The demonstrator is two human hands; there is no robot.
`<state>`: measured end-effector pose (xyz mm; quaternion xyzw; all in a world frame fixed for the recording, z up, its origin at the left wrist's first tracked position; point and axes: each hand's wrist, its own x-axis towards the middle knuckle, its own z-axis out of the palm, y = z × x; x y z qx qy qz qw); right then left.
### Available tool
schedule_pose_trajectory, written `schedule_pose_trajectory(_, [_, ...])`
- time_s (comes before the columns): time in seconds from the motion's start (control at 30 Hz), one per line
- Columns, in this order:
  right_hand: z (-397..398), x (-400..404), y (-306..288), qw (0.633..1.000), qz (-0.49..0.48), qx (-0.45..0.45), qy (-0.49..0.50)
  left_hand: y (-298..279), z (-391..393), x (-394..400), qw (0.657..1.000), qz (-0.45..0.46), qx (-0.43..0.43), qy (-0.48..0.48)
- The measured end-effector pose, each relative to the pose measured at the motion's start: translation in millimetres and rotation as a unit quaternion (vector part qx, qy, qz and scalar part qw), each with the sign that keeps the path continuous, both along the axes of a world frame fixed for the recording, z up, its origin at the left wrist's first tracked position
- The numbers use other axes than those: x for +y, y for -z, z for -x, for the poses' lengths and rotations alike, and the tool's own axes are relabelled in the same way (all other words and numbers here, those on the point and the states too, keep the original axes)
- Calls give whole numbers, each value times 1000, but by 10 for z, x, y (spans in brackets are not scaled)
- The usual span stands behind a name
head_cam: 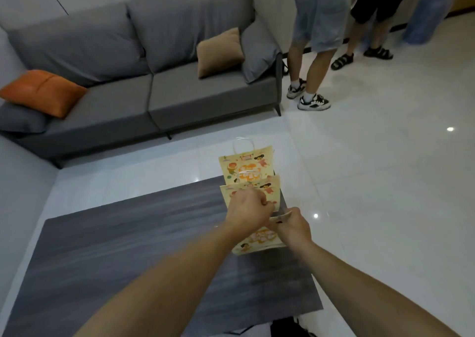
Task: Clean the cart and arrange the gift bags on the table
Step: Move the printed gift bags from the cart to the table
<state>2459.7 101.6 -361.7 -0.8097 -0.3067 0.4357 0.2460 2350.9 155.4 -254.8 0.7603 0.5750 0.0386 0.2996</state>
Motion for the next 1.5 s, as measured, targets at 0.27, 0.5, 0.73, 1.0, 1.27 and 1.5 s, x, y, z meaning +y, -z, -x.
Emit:
schedule_pose_trajectory(0.27, [-302,469,451,998,68,2,14,543,-273,409,996,91,12,-12])
schedule_pose_trajectory(0.5, [-336,505,530,996,79,34,18,586,-341,566,996,93,6,-6])
schedule_pose_trajectory(0.73, [-169,425,280,996,77,19,32,554,-90,546,995,99,2,32])
schedule_pose_trajectory(1.0, [153,39,-536,995,23,-53,83,-84,270,544,989,29,-25,143])
schedule_pose_trajectory(1.27, [442,-489,-1639,969,-70,-190,139,-1041,393,338,960,-81,-96,251])
schedule_pose_trajectory(1.5, [455,-1540,-2407,922,-67,-329,192,-1712,166,-395,895,-185,-127,384])
